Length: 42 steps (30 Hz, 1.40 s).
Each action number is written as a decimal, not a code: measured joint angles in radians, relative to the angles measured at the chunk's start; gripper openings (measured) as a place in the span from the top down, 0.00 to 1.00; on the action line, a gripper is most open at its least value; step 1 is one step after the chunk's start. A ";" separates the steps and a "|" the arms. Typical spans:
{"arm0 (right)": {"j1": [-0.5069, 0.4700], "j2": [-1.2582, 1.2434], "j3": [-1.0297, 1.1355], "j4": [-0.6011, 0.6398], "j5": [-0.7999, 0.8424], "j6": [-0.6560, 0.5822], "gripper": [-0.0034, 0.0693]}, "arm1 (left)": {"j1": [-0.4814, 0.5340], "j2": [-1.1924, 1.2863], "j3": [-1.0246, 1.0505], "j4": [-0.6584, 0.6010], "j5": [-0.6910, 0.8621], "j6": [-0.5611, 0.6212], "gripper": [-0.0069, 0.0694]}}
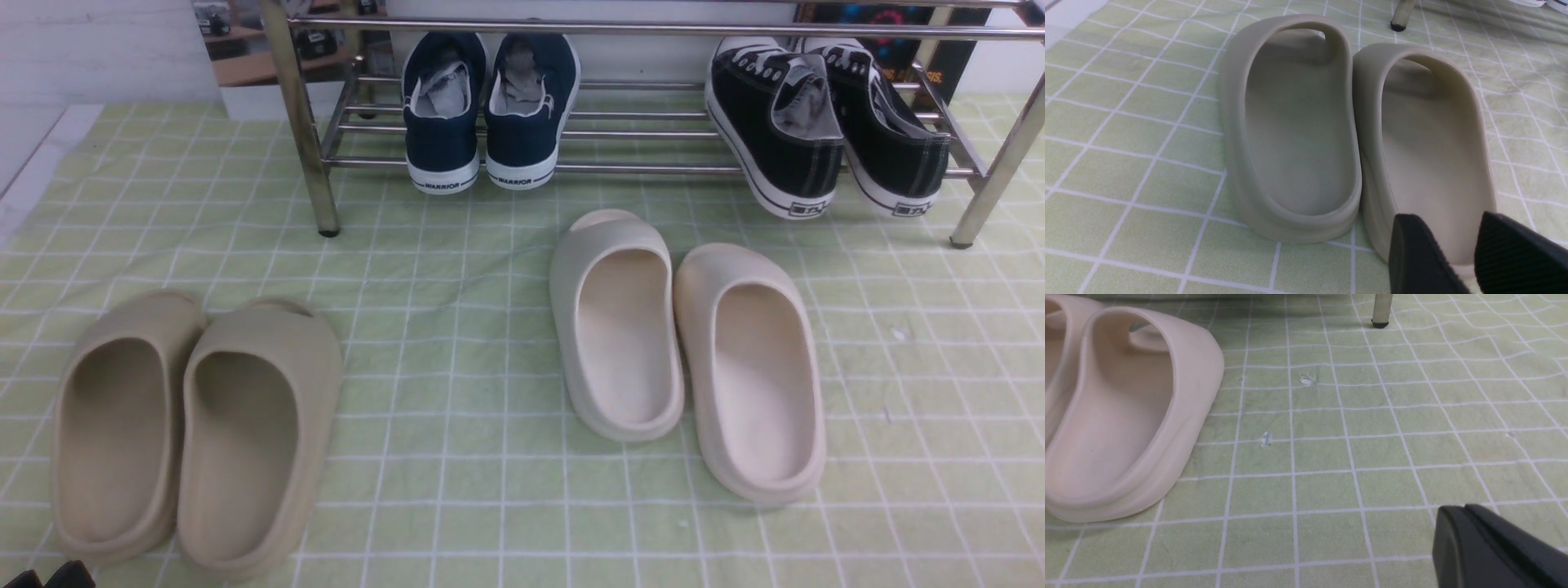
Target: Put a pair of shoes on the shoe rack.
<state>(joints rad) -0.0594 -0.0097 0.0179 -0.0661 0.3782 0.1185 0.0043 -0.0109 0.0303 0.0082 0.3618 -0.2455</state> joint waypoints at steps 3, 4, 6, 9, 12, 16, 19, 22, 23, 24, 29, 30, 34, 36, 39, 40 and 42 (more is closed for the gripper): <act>0.000 0.000 0.000 0.000 0.001 0.000 0.94 | 0.000 0.000 0.000 0.000 0.000 0.000 0.60; 0.000 0.000 0.000 0.000 0.001 0.000 0.94 | 0.000 0.000 0.000 0.000 0.000 0.000 0.60; 0.000 0.000 0.000 0.000 0.001 0.000 0.94 | 0.000 0.000 0.000 0.000 0.000 0.000 0.60; 0.000 0.000 0.000 0.000 0.001 0.000 0.93 | 0.000 0.000 0.000 0.001 0.000 0.000 0.60; 0.000 0.000 0.000 0.001 0.002 0.000 0.93 | 0.000 0.000 0.000 0.001 0.000 0.000 0.60; 0.000 0.000 -0.001 0.001 0.002 0.000 0.92 | 0.000 0.000 0.000 0.001 0.000 0.000 0.60; 0.000 0.000 -0.001 0.001 0.002 0.000 0.92 | 0.000 0.000 0.000 0.001 0.000 0.000 0.60; 0.000 0.000 -0.001 0.001 0.002 0.000 0.92 | 0.000 0.000 0.000 0.001 0.000 0.000 0.60; 0.000 0.000 -0.001 0.001 0.002 0.000 0.91 | 0.000 0.000 0.000 0.001 0.000 0.000 0.60; 0.000 0.000 -0.001 0.001 0.002 0.000 0.91 | 0.000 0.000 0.000 0.001 0.000 0.000 0.60; 0.000 0.000 -0.001 0.001 0.002 0.000 0.90 | 0.000 0.000 0.000 0.001 0.000 0.000 0.60; 0.000 0.000 -0.001 0.001 0.002 0.000 0.90 | 0.000 0.000 0.000 0.001 0.000 0.000 0.60; 0.000 0.000 -0.001 0.001 0.002 0.000 0.90 | 0.000 0.000 0.000 0.001 0.000 0.000 0.60; 0.000 0.000 -0.001 0.001 0.002 0.000 0.90 | 0.000 0.000 0.000 0.001 0.000 0.000 0.60; 0.000 0.000 -0.001 0.001 0.002 0.000 0.89 | 0.000 0.000 0.000 0.001 0.000 0.000 0.60; 0.000 0.000 -0.001 0.001 0.002 0.000 0.89 | 0.000 0.000 0.000 0.001 0.000 0.000 0.60; 0.000 0.000 -0.001 0.001 0.002 0.000 0.88 | 0.000 0.000 0.000 0.001 0.000 0.000 0.60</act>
<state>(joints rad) -0.0594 -0.0097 0.0169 -0.0651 0.3804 0.1185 0.0043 -0.0109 0.0303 0.0092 0.3618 -0.2455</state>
